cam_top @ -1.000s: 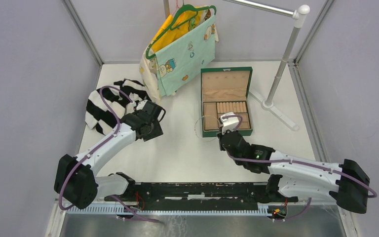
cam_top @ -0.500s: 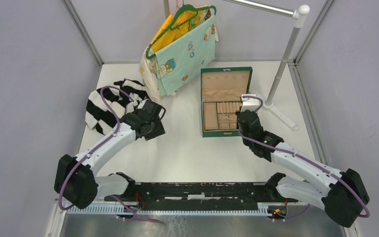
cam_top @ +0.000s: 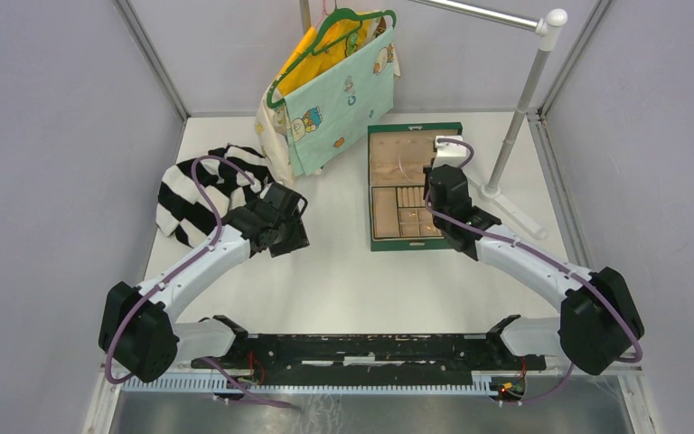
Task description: Organize the mixed jewelry
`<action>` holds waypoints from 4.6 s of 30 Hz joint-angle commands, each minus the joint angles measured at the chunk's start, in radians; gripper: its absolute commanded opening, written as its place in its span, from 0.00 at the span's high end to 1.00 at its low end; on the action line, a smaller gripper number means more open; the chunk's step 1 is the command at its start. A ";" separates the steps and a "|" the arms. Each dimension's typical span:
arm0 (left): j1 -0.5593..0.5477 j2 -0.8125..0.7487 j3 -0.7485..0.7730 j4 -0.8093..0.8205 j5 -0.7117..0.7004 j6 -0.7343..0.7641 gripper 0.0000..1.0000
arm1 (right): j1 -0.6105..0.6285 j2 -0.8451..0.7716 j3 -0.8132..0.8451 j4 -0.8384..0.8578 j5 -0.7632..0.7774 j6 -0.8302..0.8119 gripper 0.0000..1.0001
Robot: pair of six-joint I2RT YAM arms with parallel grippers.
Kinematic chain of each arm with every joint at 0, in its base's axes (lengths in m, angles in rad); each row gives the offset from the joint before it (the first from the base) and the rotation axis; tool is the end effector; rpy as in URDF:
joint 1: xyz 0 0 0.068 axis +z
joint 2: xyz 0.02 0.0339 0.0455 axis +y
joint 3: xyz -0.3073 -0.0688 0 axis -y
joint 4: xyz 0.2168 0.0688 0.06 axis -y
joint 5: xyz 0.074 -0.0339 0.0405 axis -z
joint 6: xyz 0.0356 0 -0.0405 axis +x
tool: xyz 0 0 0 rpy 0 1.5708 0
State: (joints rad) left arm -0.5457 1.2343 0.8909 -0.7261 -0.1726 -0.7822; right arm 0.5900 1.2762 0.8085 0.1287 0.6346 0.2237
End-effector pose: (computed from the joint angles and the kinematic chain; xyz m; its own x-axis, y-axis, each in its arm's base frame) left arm 0.1701 -0.0961 0.2914 -0.8424 -0.3008 -0.4470 -0.2157 0.9485 -0.2319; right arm 0.2180 0.1205 0.3292 -0.2658 0.0370 -0.9633 0.0774 0.9969 0.0170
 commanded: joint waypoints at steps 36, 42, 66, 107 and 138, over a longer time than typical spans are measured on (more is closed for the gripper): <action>-0.038 0.052 0.065 0.032 0.014 0.029 0.47 | -0.158 0.117 0.012 0.143 -0.199 0.064 0.66; -0.054 0.041 0.065 0.036 -0.002 0.014 0.46 | -0.158 0.007 -0.025 0.133 -0.248 0.031 0.65; -0.121 -0.023 0.074 0.004 -0.087 -0.041 0.46 | -0.157 0.505 0.743 -0.086 -0.324 -0.027 0.49; -0.169 0.046 0.069 0.083 -0.101 -0.029 0.44 | -0.113 -0.057 0.175 -0.411 -0.528 -0.022 0.46; -0.176 -0.112 0.264 0.081 -0.246 0.186 0.42 | 0.031 -0.383 0.134 -0.270 -0.134 -0.100 0.21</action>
State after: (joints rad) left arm -0.7158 1.1713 1.0615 -0.6765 -0.3450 -0.7120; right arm 0.6209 0.9512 1.0241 -0.1593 0.3855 0.1711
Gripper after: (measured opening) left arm 0.571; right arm 0.764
